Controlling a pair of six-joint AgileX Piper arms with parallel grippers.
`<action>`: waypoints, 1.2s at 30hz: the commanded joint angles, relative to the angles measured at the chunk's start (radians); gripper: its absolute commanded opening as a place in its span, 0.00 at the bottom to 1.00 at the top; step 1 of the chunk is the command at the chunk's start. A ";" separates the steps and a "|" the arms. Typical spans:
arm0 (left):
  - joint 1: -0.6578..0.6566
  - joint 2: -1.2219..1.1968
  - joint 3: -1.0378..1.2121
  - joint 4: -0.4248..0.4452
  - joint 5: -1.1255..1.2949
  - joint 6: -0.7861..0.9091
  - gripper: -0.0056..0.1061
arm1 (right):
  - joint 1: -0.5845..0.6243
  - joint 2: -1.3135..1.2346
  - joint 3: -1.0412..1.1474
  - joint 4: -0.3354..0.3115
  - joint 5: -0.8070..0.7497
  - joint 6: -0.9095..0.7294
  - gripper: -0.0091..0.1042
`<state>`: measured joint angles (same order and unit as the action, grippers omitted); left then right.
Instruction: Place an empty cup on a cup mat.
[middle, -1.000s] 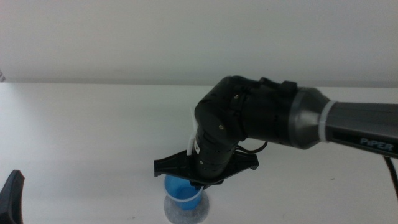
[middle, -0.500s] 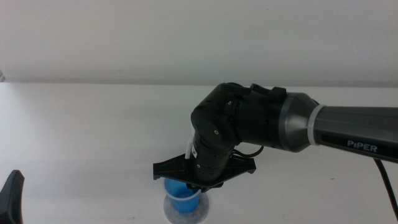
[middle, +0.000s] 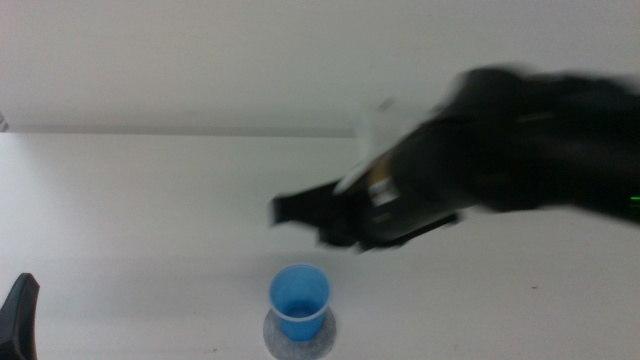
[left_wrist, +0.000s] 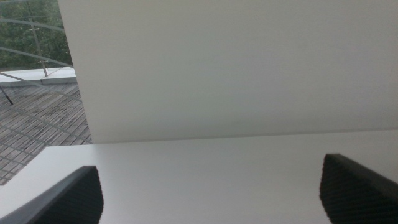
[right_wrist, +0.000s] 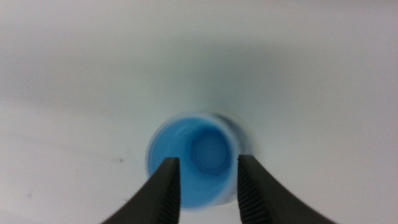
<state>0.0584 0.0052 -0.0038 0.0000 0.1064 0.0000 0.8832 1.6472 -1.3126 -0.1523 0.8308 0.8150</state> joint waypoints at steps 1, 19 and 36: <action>-0.010 -0.041 0.041 0.000 -0.012 0.000 0.89 | -0.024 -0.150 0.056 -0.078 -0.002 -0.014 0.40; -0.010 -0.041 0.041 0.000 -0.012 0.000 0.89 | -0.651 -1.381 0.752 -0.036 -0.184 -0.827 0.86; -0.008 -0.041 0.041 0.000 -0.012 0.000 0.89 | -0.699 -1.676 1.157 0.071 -0.496 -0.899 0.86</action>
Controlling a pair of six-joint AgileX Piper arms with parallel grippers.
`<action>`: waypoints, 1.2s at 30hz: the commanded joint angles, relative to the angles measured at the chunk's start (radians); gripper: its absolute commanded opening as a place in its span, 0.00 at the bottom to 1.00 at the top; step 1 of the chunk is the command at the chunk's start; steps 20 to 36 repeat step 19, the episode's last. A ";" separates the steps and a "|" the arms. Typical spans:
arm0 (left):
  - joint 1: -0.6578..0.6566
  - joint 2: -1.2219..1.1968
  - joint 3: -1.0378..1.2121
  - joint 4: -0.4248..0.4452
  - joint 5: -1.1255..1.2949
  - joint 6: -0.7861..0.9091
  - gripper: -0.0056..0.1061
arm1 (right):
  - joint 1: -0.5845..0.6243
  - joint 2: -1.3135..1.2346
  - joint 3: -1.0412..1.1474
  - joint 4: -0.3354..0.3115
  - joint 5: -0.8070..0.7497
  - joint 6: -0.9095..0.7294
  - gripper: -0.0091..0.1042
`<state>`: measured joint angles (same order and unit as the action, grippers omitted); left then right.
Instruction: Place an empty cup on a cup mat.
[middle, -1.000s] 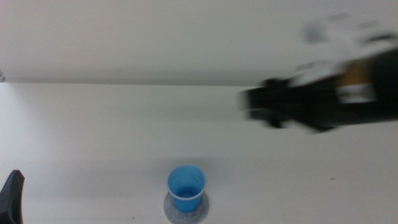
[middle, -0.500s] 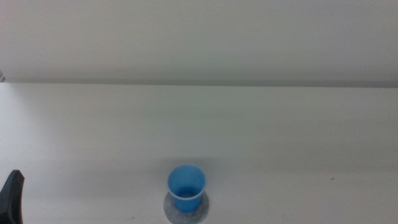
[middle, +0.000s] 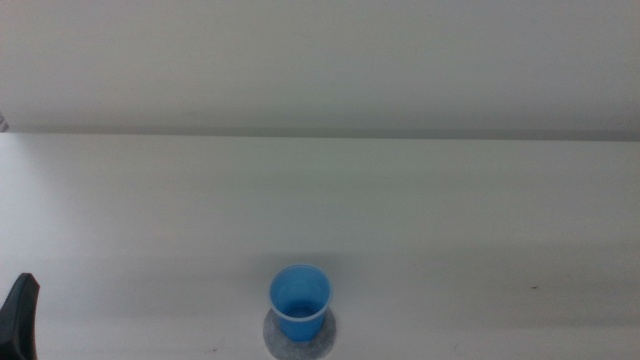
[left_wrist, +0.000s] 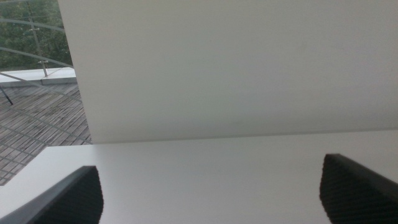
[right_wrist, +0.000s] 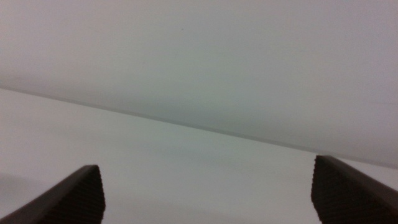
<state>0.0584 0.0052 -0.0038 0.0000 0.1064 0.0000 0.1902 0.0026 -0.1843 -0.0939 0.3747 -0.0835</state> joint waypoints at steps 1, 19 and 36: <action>-0.008 -0.041 0.041 0.000 -0.012 0.000 0.89 | -0.006 -0.031 0.050 0.012 -0.061 0.006 0.86; -0.008 -0.041 0.041 0.000 -0.012 0.000 0.89 | -0.006 -0.031 0.221 0.023 -0.259 0.008 0.86; -0.008 -0.041 0.041 0.000 -0.012 0.000 0.89 | -0.006 -0.031 0.221 0.023 -0.259 0.008 0.86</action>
